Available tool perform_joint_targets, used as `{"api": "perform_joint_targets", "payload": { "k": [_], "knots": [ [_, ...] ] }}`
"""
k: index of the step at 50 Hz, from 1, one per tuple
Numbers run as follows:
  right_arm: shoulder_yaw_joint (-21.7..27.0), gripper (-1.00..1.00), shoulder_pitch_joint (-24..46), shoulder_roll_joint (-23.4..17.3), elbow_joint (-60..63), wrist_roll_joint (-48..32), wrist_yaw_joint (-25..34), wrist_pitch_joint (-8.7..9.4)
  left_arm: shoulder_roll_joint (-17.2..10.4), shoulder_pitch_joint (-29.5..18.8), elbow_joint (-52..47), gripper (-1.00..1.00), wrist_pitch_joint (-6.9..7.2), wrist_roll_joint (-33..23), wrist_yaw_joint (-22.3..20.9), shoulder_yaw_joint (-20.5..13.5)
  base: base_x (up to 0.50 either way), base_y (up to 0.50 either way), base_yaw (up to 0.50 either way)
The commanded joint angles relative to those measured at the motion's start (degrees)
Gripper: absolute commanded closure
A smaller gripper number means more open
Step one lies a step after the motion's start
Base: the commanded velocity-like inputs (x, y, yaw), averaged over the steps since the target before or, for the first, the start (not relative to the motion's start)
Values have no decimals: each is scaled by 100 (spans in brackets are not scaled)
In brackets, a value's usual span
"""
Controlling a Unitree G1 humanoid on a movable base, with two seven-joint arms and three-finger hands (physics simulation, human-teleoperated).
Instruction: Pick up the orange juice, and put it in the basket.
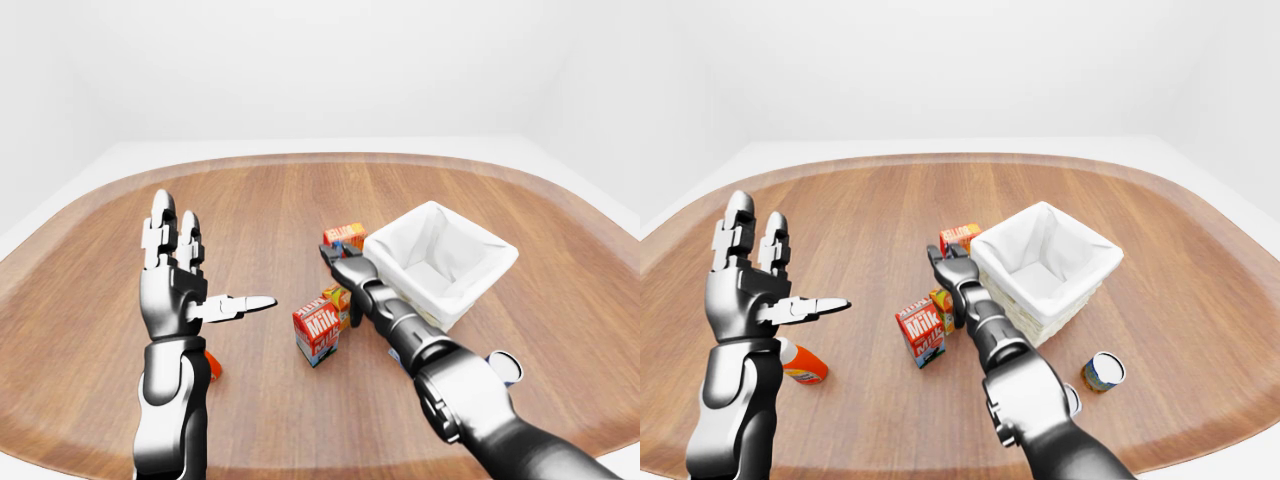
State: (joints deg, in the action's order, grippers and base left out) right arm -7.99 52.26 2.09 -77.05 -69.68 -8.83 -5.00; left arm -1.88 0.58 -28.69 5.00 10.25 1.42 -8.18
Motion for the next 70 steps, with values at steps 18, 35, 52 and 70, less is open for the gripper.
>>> {"api": "perform_joint_targets", "payload": {
  "k": [18,35,52,70],
  "knots": [
    [0,-100,-290,59,-75,-79,-156,0,10,25,-65,-100,0,2,7,1,0,0,0],
    [26,100,-458,61,-115,-96,-201,0,5,10,-23,-100,0,5,6,-6,0,0,0],
    [34,100,-457,41,-106,-64,-133,0,-6,-9,8,-100,0,15,1,-19,0,0,0],
    [48,100,-307,-22,-51,26,81,0,-6,-8,4,-100,0,12,3,-16,0,0,0]
  ]
}}
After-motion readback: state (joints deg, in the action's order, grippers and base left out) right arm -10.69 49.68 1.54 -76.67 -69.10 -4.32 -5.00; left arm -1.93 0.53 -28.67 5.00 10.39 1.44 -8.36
